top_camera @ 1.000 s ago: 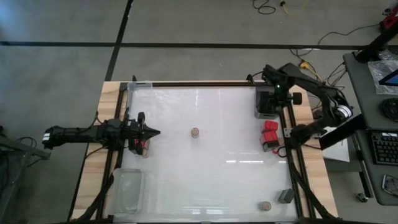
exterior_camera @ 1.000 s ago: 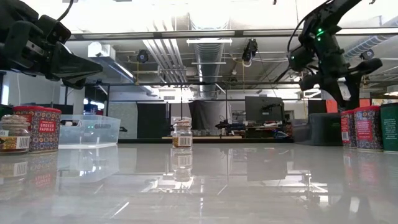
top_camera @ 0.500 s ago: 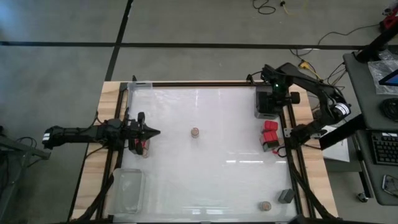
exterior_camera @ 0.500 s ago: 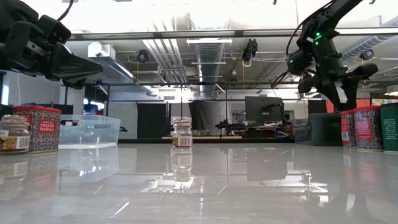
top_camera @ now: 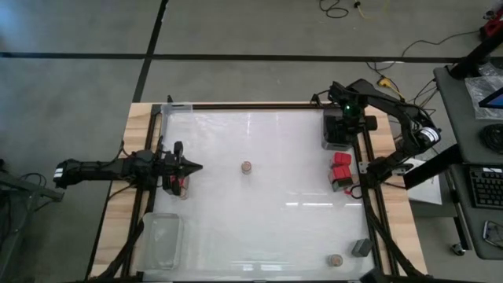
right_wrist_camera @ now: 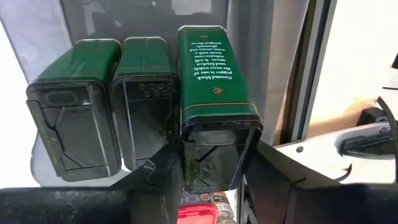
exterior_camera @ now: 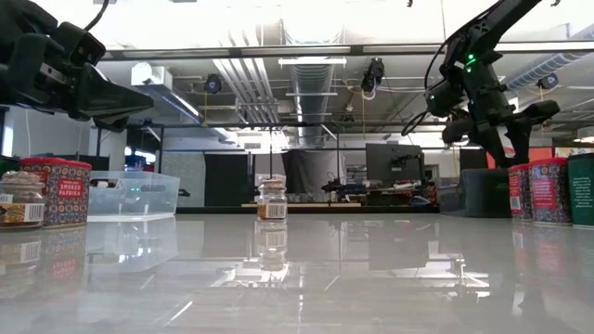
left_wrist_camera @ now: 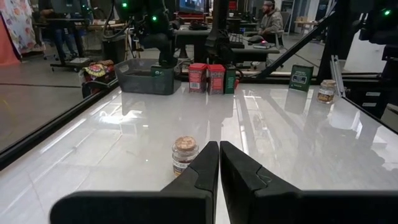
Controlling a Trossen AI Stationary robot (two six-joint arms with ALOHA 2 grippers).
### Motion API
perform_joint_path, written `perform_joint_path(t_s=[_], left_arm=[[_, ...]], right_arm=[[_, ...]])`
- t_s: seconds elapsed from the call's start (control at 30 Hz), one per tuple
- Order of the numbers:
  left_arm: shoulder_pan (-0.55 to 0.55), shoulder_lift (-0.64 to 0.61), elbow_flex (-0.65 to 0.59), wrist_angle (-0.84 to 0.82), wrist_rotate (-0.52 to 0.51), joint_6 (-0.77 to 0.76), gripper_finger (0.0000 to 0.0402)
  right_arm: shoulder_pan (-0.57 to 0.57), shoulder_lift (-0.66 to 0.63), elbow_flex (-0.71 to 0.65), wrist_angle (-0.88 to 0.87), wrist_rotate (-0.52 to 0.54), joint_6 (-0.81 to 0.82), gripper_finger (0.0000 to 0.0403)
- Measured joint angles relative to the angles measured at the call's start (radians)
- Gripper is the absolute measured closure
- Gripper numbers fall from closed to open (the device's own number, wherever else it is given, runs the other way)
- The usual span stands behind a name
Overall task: Sort spices by type
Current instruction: Put the black seasoning can into the black bin
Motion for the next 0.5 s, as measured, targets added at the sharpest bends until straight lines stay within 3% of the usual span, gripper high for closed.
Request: perform_joint_path(t_s=[0.5], left_arm=[[0.000, 0.000, 0.000, 0.000, -0.001, 0.000, 0.0401]], right_arm=[[0.000, -0.001, -0.001, -0.011, -0.012, 0.000, 0.0264]])
